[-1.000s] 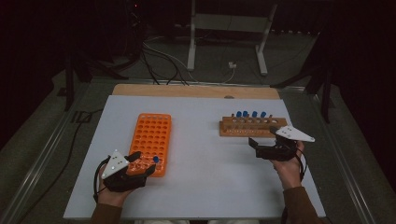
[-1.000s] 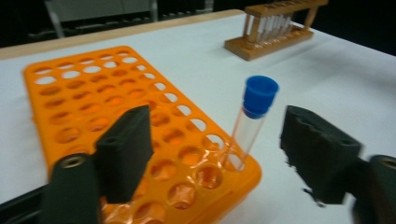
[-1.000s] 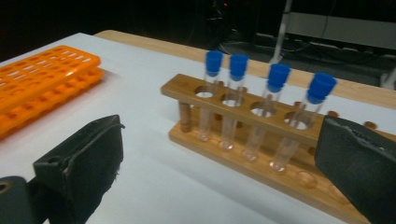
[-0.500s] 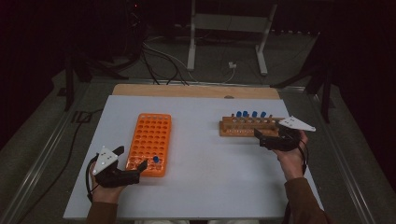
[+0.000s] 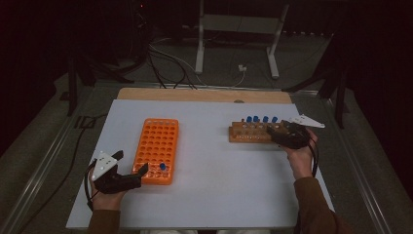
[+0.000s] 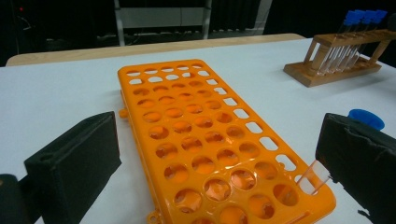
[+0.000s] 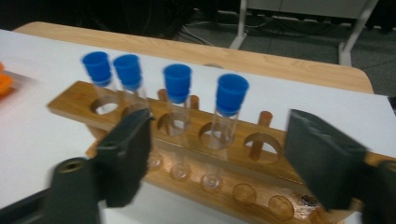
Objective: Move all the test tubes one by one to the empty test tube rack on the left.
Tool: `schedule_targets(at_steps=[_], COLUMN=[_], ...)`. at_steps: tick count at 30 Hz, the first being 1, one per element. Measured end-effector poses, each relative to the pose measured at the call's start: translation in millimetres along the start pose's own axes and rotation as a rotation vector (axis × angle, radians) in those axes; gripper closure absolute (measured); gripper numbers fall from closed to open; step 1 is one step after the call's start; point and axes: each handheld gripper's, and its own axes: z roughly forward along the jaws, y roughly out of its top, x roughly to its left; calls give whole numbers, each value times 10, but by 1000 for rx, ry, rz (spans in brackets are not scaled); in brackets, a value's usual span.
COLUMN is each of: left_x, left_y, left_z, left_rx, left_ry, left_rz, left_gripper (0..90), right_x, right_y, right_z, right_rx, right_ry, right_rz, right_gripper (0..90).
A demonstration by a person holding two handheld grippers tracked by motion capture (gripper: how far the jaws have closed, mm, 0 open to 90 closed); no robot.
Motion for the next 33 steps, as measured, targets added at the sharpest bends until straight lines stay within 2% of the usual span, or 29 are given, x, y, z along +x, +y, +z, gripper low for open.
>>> schedule_targets(at_steps=[6,12,16,19,25,29,33], left_x=[26,31,31,33,34,33,30], left_y=[-7,-22,-25,-32,-32,-31,-31], left_z=[6,9,10,15,14,11,12], left_rx=[1,-3,-3,0,0,-1,1], left_ry=[-4,8,11,10,12,13,16], left_rz=[-17,-24,-25,-29,-30,-29,-25], left_gripper=[11,11,11,11,11,11,11], right_x=[-36,-17,-21,-26,18,56,51], right_y=[-40,-23,-31,-39,-42,-36,-35], right_z=[73,119,177,196,218,223,215], right_rx=[5,-15,-5,-17,-22,-20,-23], right_ry=[-6,-20,-24,-27,-15,-26,-30], right_rz=[-4,-16,-7,11,-6,-29,-24], right_gripper=[521,651,687,722,765,770,771])
